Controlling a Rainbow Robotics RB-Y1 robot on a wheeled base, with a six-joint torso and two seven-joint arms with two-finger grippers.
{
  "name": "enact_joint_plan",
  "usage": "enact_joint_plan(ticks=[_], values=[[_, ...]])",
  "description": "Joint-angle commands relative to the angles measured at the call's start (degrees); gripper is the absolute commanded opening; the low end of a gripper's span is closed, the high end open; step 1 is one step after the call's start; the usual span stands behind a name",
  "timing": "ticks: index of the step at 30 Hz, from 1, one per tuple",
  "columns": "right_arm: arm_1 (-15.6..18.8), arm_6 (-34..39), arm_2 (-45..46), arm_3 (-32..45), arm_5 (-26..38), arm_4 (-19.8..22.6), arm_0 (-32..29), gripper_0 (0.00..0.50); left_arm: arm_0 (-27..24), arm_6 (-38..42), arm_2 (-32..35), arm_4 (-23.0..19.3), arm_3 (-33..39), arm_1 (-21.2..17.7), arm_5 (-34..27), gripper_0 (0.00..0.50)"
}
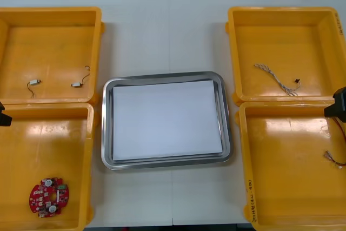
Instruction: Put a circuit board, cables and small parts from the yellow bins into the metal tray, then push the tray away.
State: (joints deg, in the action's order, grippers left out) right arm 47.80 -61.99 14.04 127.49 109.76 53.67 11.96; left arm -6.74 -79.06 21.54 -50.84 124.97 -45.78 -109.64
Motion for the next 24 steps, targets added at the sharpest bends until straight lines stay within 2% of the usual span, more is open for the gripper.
enact_joint_plan(ticks=[1,24], values=[[1.68,-3.05,1.78,1.62,0.24,-0.50,-0.62,0.500,0.94,-4.61,1.75,0.48,1.50,0.43,-0.36,0.500],[1.68,-3.05,1.78,1.62,0.24,-0.50,-0.62,0.500,0.94,-4.61,1.75,0.48,1.50,0.43,-0.36,0.500]])
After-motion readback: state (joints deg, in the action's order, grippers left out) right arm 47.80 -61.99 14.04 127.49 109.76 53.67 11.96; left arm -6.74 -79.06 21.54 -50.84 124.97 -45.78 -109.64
